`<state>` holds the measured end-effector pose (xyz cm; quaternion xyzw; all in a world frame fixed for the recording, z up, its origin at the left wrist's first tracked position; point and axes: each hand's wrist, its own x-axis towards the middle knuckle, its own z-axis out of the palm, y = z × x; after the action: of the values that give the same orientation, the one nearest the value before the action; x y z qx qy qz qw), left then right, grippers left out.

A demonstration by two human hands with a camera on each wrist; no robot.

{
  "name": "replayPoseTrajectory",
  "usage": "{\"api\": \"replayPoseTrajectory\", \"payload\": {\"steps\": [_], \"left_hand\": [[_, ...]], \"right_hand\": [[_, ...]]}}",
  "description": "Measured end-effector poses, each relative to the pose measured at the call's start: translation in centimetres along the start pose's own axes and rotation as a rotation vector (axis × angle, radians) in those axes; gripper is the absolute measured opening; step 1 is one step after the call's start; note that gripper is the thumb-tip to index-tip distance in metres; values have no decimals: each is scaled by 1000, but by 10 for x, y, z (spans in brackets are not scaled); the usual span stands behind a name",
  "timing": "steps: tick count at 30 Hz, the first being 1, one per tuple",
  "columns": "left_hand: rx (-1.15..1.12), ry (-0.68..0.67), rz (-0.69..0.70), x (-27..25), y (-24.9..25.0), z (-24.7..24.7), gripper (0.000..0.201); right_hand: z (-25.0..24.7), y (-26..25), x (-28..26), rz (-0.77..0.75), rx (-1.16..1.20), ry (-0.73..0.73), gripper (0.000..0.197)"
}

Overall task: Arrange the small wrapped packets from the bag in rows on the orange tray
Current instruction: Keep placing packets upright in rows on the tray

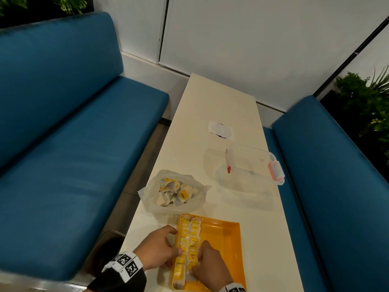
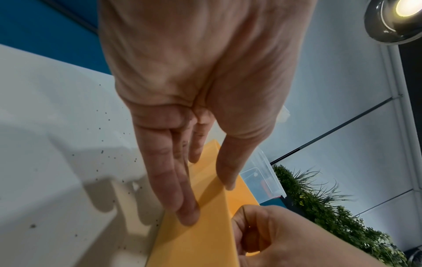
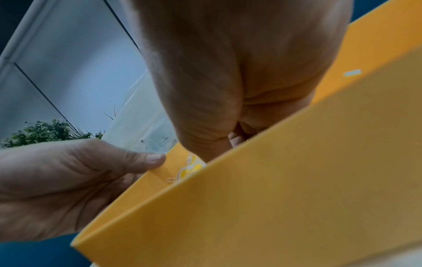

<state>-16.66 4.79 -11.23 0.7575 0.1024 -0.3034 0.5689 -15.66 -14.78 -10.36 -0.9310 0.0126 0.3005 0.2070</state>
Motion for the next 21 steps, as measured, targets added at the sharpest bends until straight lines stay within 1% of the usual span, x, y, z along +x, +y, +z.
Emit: {"api": "replayPoseTrajectory", "payload": {"steps": [7,10,12,13,14,15,16,17,18,19,20,21], "left_hand": [[38,0,-5,-7,6,-1,54],[136,-30,-55,-19,19,-10,44],[193,-107,-56,-30,36,-22,29],[187,-152,-21,-35,47,-29,24],[168,-169,39,-38,58,-35,21],[163,-125,115,-40,69,-40,19],[185,-10,196,-37,80,-45,16],[240,145,269,-31,90,-51,15],[309,285,330,-23,97,-56,15],[387,358,357,-14,102,-60,17],[461,385,361,-3,103,-64,21],[529,378,338,8,102,-67,25]], "right_hand": [[2,1,2,5,38,42,32],[-4,0,-1,10,30,65,29],[-23,-8,-3,-25,89,158,25],[-36,-15,-5,-66,134,238,23],[-52,-25,-7,-107,186,335,23],[-67,-36,-9,-146,241,426,27],[-81,-49,-10,-181,297,488,34],[-92,-61,-7,-205,346,509,42],[-100,-72,-2,-222,378,499,50],[-104,-82,4,-240,376,474,53],[-105,-88,12,-258,349,450,50],[-106,-94,19,-274,313,443,39]]}}
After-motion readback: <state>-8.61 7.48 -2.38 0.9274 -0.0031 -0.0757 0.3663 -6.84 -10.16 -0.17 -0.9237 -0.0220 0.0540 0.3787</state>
